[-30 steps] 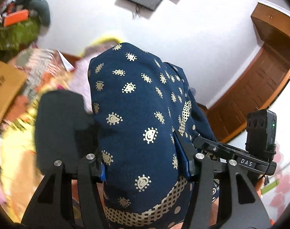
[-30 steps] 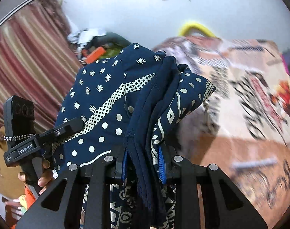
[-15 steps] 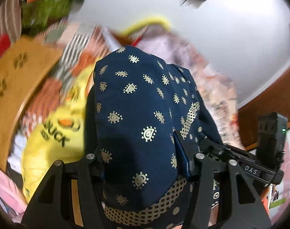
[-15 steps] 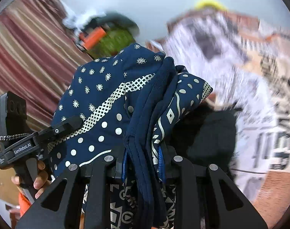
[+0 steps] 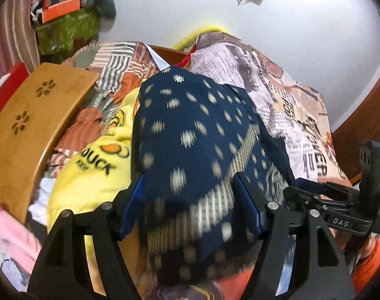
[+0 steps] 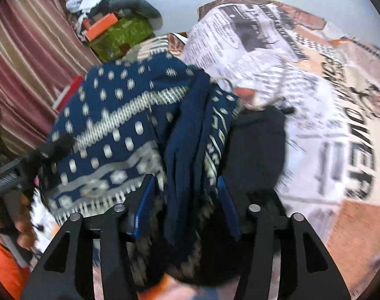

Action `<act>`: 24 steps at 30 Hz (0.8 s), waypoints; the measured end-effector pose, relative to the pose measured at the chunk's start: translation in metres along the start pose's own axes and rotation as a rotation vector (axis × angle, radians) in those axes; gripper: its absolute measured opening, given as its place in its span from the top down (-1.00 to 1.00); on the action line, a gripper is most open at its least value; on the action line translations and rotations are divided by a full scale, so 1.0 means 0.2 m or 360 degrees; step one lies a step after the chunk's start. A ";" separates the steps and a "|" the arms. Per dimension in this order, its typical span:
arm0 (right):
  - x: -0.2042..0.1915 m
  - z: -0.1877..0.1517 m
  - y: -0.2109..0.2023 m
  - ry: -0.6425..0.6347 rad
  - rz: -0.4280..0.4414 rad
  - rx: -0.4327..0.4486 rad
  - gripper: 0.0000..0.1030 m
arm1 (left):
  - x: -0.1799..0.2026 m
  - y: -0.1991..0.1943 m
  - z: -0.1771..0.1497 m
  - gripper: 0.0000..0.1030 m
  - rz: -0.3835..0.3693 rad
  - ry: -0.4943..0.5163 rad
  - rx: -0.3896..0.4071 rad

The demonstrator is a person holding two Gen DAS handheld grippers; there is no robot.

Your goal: Fold large clothes

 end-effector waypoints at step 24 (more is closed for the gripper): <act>-0.42 -0.35 -1.44 -0.0187 -0.0034 0.0941 0.03 | 0.52 -1.37 -0.52 -0.35 0.0103 0.0295 0.0832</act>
Point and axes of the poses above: each gripper's, at about its wrist camera, not at the fingertips, and y roughly the way its jaws point, x to its right, z to its top, the point moved 1 cm from there along y, roughly the way its jaws point, and after that the axes turned 8 degrees about -y, right-handed, at the moved point
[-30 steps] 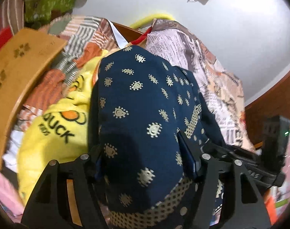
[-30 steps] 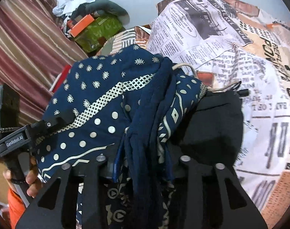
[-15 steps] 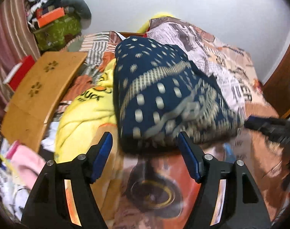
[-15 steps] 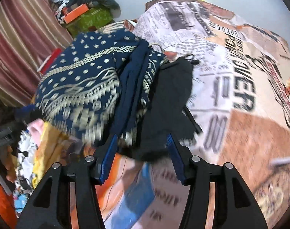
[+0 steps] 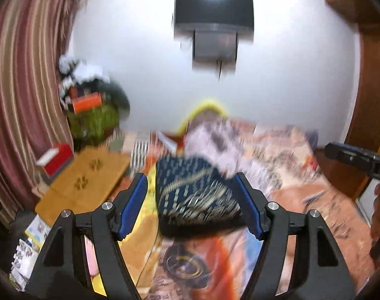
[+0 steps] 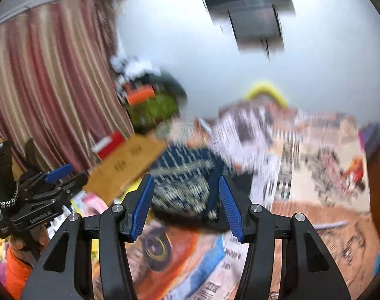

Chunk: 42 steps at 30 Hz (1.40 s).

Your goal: Fold large clothes

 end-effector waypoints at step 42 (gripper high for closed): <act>-0.34 -0.15 -0.52 -0.0117 -0.0251 0.0392 -0.67 | 0.27 -0.71 -0.25 -0.98 0.0081 -0.0066 0.0509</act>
Point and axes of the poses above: each gripper's, at about its wrist camera, not at the fingertips, and y roughly the way its jaws point, x to its right, z to its top, the point moved 1 cm from there along y, roughly the way its jaws point, and after that the axes turned 8 degrees about -y, right-handed, at the moved point
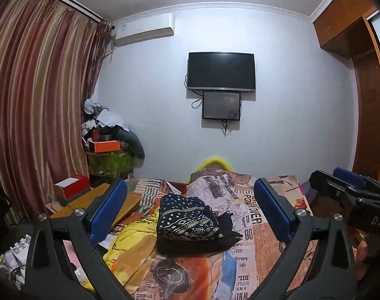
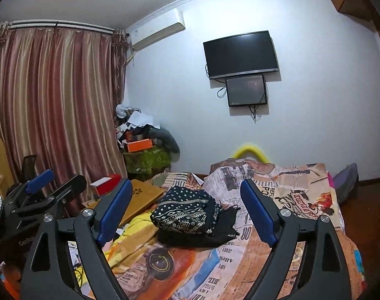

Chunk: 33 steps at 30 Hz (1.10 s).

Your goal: Fold large clothes

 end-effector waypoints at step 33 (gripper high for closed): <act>-0.02 0.00 0.00 -0.0012 -0.0035 -0.0036 -0.67 | 0.02 0.05 -0.03 -0.98 0.0010 -0.0024 -0.0043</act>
Point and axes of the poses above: each gripper's, at about its wrist camera, not at the fingertips, and y roughly the way its jaws point, x to its right, z to its top, the point moved 1 cm from there along y, roughly the way its jaws point, and after that the axes turned 8 degrees about -y, right-handed, at the moved point
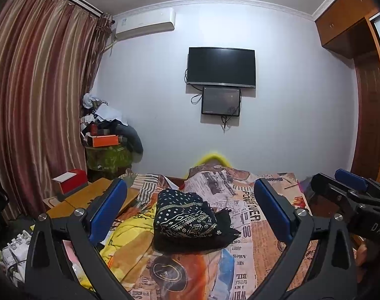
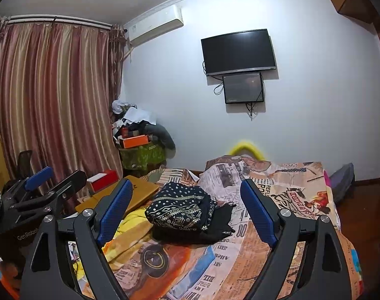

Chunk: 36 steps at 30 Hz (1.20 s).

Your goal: Fold large clothes

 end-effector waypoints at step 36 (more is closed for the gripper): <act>0.00 0.00 0.00 -0.0018 -0.0053 -0.0020 -0.67 | 0.02 0.03 -0.01 -0.98 -0.0083 -0.0026 -0.0076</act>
Point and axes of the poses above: each gripper's, at about its wrist camera, not at the fingertips, and y roughly the way its jaws point, x to its right, z to its top, the point moved 1 cm from there along y, roughly the way its jaws point, and after that the axes turned 8 degrees about -y, right-handed, at the moved point
